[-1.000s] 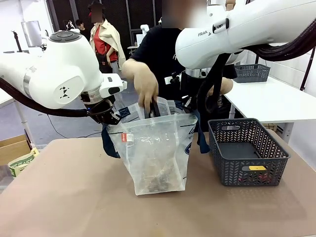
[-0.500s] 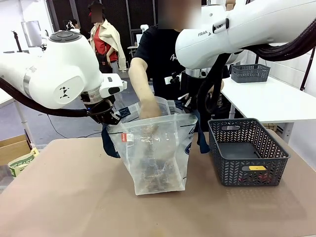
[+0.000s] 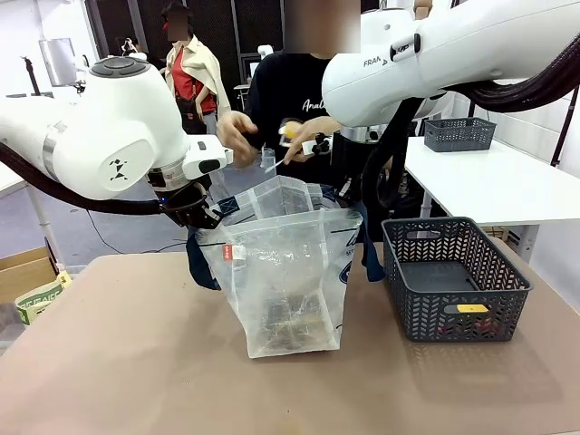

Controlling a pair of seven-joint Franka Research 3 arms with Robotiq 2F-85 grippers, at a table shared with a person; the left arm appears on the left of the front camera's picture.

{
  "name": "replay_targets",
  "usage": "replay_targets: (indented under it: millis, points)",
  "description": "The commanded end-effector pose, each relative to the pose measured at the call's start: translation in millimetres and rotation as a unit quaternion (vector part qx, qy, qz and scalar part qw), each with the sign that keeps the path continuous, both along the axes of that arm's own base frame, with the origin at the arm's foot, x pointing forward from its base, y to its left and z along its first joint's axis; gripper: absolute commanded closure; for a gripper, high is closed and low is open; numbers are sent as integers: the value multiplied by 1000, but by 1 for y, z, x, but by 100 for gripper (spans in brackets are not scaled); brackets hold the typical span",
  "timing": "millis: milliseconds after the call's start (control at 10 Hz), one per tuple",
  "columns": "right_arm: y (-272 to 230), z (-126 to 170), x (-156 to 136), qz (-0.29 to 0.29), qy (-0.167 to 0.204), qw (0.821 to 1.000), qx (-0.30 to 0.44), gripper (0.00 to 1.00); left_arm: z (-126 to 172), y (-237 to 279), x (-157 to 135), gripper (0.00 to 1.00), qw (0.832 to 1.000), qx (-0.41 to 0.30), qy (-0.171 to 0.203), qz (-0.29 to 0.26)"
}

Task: Transfer purchased items from the store into the shopping bag.
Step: Move the Reusable shopping bag to the right side of the table.

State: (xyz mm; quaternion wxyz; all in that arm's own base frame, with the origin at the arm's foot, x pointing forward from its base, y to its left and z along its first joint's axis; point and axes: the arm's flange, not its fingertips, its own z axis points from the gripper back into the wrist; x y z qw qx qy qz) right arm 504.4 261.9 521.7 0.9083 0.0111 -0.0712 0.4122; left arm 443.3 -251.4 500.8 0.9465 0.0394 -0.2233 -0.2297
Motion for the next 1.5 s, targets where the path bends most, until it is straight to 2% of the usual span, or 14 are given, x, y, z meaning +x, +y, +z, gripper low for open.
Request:
replay_targets:
  millis: [0, 1400]
  points:
    - [-5, 1, 1, -4, -3, 1000, 0, 100, 1, 7, -1, 100, 1000, 13, -5, 1]
    - [-5, 1, 1, -4, -3, 1000, 0, 100, 1, 7, -1, 100, 1000, 13, -5, 1]
